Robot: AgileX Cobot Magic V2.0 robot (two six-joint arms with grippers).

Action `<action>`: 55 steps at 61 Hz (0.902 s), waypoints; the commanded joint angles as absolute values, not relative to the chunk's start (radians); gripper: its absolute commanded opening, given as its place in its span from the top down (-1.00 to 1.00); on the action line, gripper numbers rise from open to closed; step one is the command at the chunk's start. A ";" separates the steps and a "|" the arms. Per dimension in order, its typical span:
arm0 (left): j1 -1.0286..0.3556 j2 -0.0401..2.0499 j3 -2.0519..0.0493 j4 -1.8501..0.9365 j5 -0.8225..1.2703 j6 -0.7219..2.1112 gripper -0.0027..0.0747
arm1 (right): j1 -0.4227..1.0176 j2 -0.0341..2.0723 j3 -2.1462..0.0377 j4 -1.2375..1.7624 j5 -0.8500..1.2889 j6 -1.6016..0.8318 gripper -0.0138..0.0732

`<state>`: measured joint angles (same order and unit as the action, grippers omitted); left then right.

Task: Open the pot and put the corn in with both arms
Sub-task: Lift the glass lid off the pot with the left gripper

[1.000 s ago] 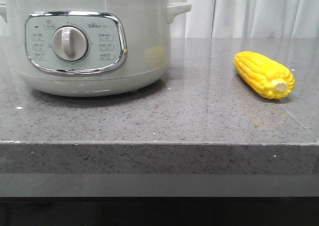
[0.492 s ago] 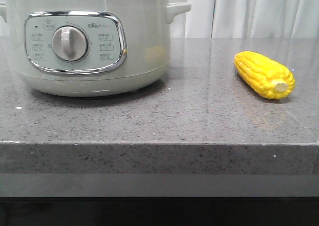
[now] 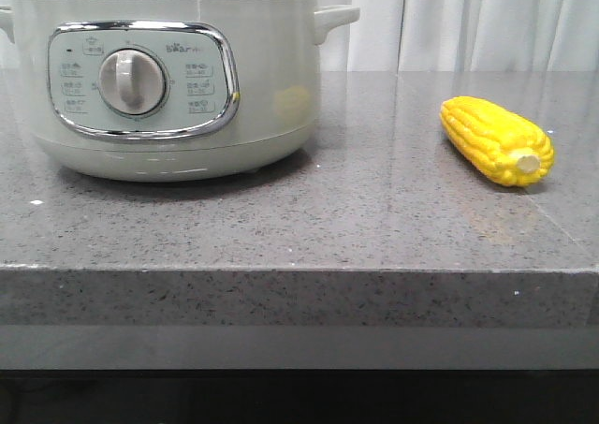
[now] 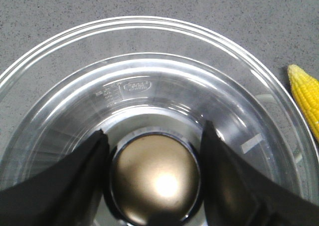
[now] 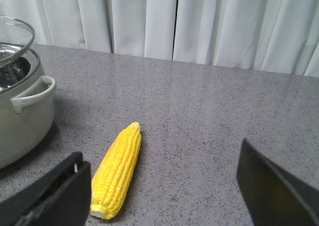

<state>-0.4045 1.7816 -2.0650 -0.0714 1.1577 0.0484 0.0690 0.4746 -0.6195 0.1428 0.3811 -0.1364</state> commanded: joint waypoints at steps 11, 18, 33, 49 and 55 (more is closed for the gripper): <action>-0.410 1.595 -2.043 -0.083 1.061 0.075 0.23 | 0.063 0.487 -0.656 0.146 0.318 -0.138 -0.72; -0.410 1.502 -1.948 -0.083 1.054 0.075 0.23 | 0.063 0.487 -0.656 0.146 0.320 -0.138 -0.72; -0.410 1.238 -1.606 -0.083 0.957 0.077 0.23 | 0.063 0.487 -0.656 0.146 0.320 -0.138 -0.72; -0.410 0.933 -1.255 -0.083 0.895 0.071 0.23 | 0.063 0.487 -0.656 0.146 0.323 -0.138 -0.72; -0.410 0.829 -1.141 -0.083 0.893 0.069 0.25 | 0.063 0.487 -0.656 0.146 0.324 -0.138 -0.72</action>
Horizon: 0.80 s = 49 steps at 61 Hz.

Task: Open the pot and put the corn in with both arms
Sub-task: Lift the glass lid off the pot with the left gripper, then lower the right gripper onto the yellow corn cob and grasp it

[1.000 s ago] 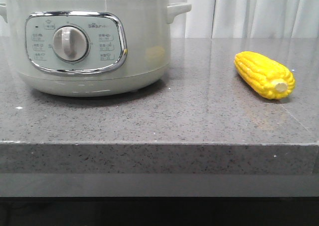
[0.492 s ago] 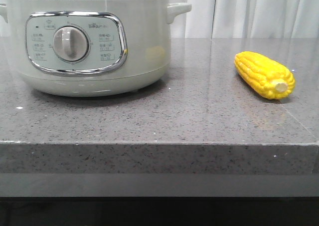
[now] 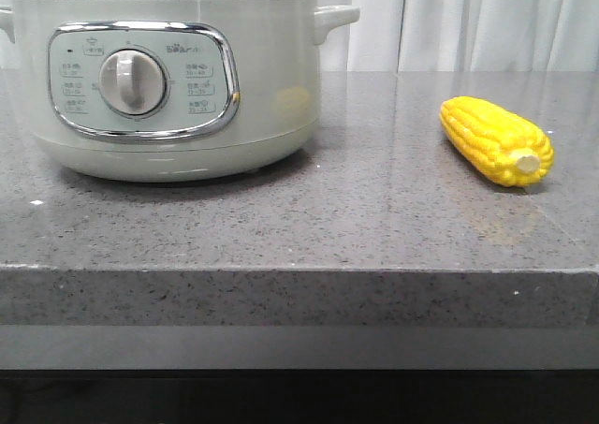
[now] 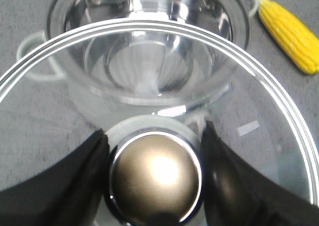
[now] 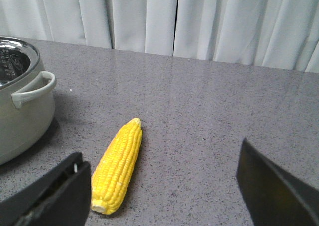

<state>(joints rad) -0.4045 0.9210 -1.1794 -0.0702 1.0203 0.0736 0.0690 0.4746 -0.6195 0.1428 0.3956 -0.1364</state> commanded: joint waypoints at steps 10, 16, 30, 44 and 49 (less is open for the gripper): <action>-0.410 0.660 -1.007 -0.101 0.895 0.067 0.28 | 0.063 0.487 -0.656 0.146 0.328 -0.138 -0.72; -0.410 0.572 -0.947 -0.126 0.895 0.067 0.28 | 0.064 0.506 -0.658 0.155 0.345 -0.138 -0.72; -0.410 0.504 -0.918 -0.135 0.901 0.067 0.28 | 0.064 0.759 -0.773 0.234 0.452 -0.138 -0.72; -0.410 0.506 -0.918 -0.135 0.897 0.067 0.28 | 0.064 1.127 -0.961 0.325 0.515 -0.138 -0.72; -0.410 0.506 -0.918 -0.135 0.897 0.067 0.28 | 0.068 1.240 -1.019 0.337 0.515 -0.138 -0.72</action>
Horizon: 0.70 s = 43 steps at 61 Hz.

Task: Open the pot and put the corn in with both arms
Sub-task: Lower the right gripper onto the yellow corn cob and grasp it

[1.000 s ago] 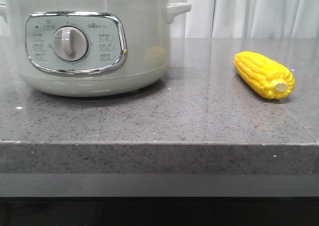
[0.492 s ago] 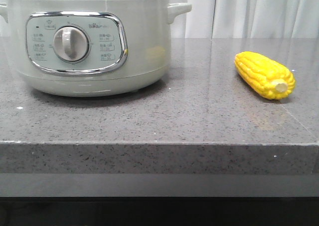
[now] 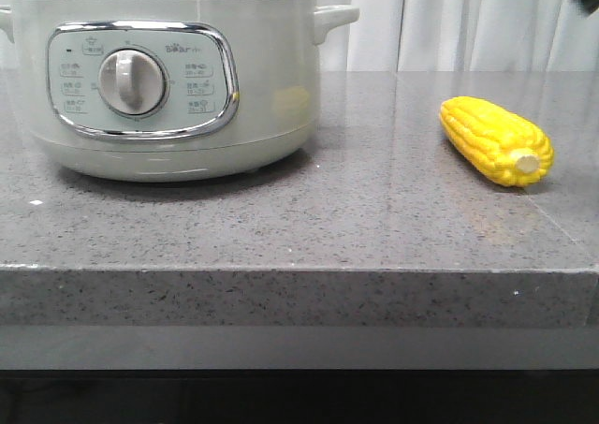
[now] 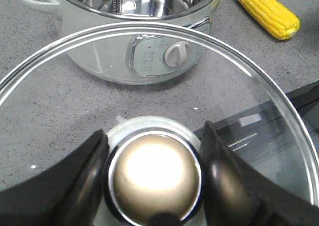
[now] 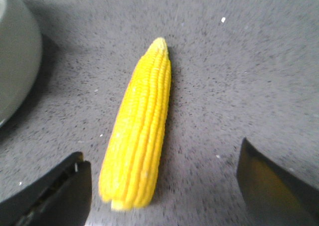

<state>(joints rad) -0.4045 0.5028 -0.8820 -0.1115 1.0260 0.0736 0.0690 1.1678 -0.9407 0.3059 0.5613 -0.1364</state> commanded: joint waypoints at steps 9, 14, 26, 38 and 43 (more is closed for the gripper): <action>-0.410 0.506 -0.918 -0.135 0.897 0.067 0.28 | 0.106 1.403 -1.094 0.344 0.513 -0.138 -0.72; -0.410 0.506 -0.918 -0.135 0.897 0.067 0.28 | 0.128 1.461 -1.125 0.344 0.511 -0.138 -0.72; -0.410 0.506 -0.918 -0.135 0.897 0.067 0.28 | 0.157 1.564 -1.159 0.347 0.504 -0.138 -0.72; -0.410 0.506 -0.918 -0.135 0.897 0.067 0.28 | 0.157 1.572 -1.159 0.351 0.503 -0.138 -0.45; -0.410 0.506 -0.918 -0.135 0.897 0.067 0.28 | 0.157 1.572 -1.159 0.351 0.502 -0.138 -0.22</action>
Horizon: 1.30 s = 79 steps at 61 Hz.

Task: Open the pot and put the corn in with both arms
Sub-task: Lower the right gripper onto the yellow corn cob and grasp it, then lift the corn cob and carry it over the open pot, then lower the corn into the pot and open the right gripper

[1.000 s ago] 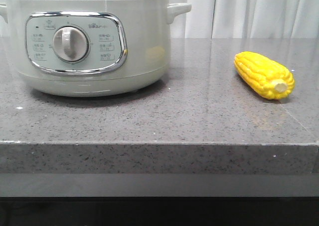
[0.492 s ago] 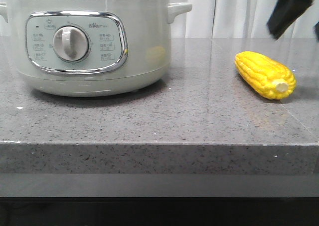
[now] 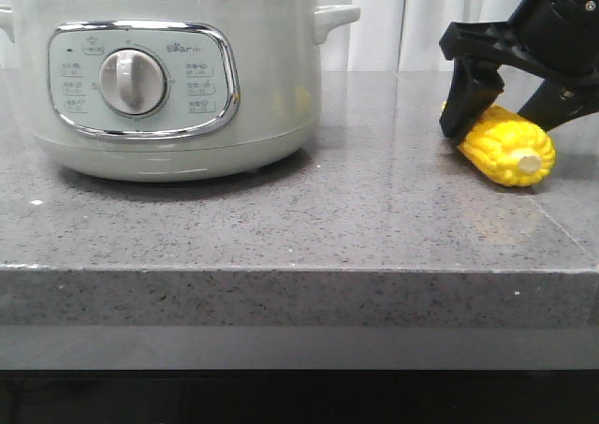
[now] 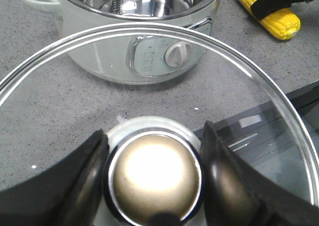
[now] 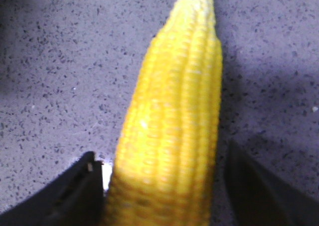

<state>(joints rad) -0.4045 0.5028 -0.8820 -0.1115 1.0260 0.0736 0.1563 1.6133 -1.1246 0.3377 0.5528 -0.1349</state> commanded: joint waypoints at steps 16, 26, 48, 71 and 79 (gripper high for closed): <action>-0.410 0.506 -0.918 -0.135 0.897 0.067 0.28 | 0.157 1.557 -1.196 0.351 0.517 -0.140 0.09; -0.410 0.506 -0.918 -0.135 0.897 0.067 0.28 | 0.157 1.518 -1.282 0.351 0.529 -0.154 0.09; -0.410 0.506 -0.918 -0.135 0.897 0.067 0.28 | 0.320 1.583 -1.604 0.354 0.530 -0.172 0.09; -0.410 0.506 -0.918 -0.135 0.897 0.067 0.28 | 0.569 1.831 -1.901 0.354 0.570 -0.181 0.09; -0.410 0.506 -0.918 -0.135 0.897 0.067 0.28 | 0.582 1.860 -1.913 0.354 0.577 -0.181 0.07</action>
<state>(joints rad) -0.4045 0.5028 -0.8820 -0.1115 1.0260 0.0736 0.5820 1.9056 -1.8675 0.3391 0.6312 -0.1692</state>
